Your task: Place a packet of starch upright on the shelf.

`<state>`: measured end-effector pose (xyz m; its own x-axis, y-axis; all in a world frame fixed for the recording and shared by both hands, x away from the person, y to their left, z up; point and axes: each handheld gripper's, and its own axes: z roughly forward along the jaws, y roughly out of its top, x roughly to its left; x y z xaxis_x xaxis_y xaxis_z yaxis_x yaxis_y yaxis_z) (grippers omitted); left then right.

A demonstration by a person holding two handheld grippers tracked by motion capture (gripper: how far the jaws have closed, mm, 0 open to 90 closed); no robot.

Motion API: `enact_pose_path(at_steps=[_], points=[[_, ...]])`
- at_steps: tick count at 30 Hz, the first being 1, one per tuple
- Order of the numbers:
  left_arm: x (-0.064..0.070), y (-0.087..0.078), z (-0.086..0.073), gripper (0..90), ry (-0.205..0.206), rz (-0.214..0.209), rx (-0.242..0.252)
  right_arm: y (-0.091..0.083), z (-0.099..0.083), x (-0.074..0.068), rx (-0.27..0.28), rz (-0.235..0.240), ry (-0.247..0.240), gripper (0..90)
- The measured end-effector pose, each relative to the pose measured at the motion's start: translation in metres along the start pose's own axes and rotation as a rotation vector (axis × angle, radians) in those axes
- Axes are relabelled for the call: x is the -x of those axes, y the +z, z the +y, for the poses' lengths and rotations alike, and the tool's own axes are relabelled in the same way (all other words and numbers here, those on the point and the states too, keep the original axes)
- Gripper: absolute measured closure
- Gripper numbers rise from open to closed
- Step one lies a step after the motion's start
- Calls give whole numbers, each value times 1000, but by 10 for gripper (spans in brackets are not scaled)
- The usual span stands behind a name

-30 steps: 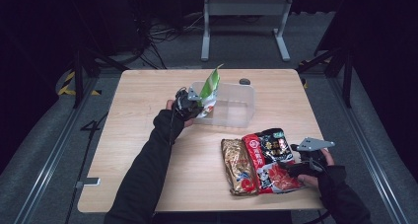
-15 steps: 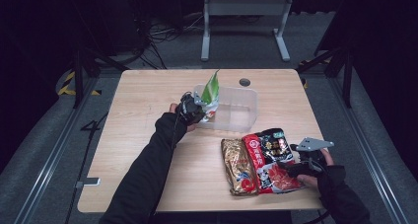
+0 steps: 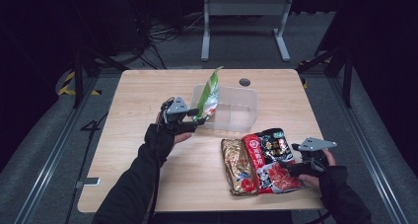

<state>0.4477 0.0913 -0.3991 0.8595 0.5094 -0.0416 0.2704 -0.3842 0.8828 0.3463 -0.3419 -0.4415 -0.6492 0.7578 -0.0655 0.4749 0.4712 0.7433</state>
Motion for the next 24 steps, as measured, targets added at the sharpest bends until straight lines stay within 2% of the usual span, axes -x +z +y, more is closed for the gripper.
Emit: enact_pose_path(at_steps=[1, 2, 3, 5, 6, 8, 9, 10, 12, 17, 18, 20, 22, 24], points=[[4, 1, -2, 492, -13, -40, -7, 0, 0, 0, 0, 0, -1, 175], [8, 3, -4, 458, -24, -107, -35, 0, 1, 0, 0, 0, -4, 175], [11, 7, -7, 408, -39, -142, -50, 0, 1, -1, -1, -1, -5, 175], [15, 16, -13, 357, -61, -187, -80, 1, 2, -1, -2, -1, -9, 175], [16, 21, -16, 302, -72, -216, -99, 1, 2, -2, -3, 1, -11, 175], [16, 35, -20, 243, -95, -223, -145, 1, 3, -3, -5, -2, -17, 175], [16, 35, -20, 195, -95, -223, -145, 1, 3, -3, -4, -1, -18, 175], [14, 46, -23, 190, -161, -276, -155, 1, 3, -2, -5, -1, -18, 175], [14, 58, -25, 138, -188, -295, -182, 1, 2, -2, -4, -2, -15, 175], [21, 81, -25, 107, -211, -332, -223, -1, 1, -1, -3, -3, -13, 176], [23, 85, -24, 102, -205, -348, -235, -1, 1, -1, -5, -3, -14, 176], [27, 90, -23, 99, -186, -338, -261, 0, 0, -1, -5, -3, -11, 176], [31, 97, -23, 100, -180, -352, -280, 0, 0, -1, -8, -4, -11, 176], [35, 103, -23, 98, -170, -331, -306, 0, 0, -1, -11, -5, -13, 176]])
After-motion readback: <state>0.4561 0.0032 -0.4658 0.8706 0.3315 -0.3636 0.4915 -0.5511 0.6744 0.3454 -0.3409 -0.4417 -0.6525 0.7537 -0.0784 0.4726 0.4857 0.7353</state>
